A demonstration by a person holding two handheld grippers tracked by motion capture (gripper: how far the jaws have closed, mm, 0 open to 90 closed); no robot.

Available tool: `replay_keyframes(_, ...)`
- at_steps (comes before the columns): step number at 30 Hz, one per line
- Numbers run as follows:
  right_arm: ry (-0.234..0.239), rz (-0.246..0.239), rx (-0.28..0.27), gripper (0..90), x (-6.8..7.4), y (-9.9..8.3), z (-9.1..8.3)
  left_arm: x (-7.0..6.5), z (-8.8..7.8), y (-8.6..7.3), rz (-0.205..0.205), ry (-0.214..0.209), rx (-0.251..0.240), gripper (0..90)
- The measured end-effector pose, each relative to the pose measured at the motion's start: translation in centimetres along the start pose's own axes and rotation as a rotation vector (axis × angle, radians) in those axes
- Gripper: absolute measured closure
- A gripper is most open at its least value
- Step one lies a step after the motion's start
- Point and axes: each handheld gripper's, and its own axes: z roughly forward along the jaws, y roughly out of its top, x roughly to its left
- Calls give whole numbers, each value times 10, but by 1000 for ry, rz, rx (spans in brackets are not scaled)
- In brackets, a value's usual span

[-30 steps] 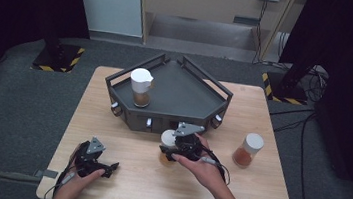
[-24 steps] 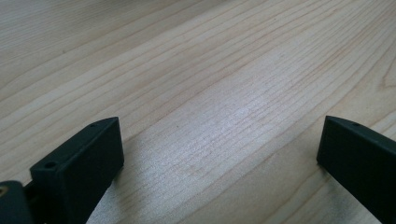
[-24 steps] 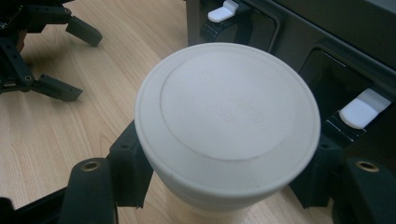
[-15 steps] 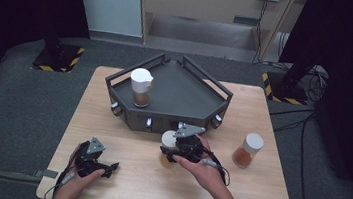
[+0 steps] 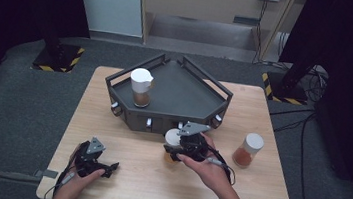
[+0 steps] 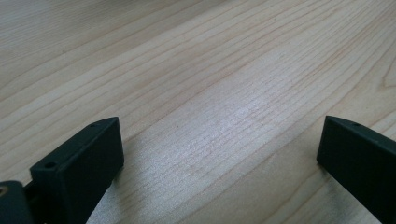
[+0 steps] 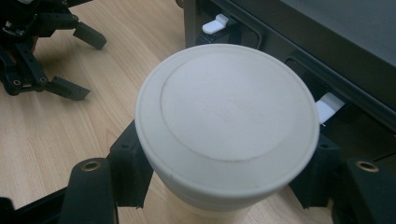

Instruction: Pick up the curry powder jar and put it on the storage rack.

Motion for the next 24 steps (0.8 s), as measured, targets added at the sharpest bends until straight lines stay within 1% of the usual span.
replay_keyframes(16,2,-16,-4,342,-1,8,-13,0,0,0,0,0,0,0)
replay_keyframes(24,4,-18,-3,342,0,15,-20,0,0,0,0,0,0,0)
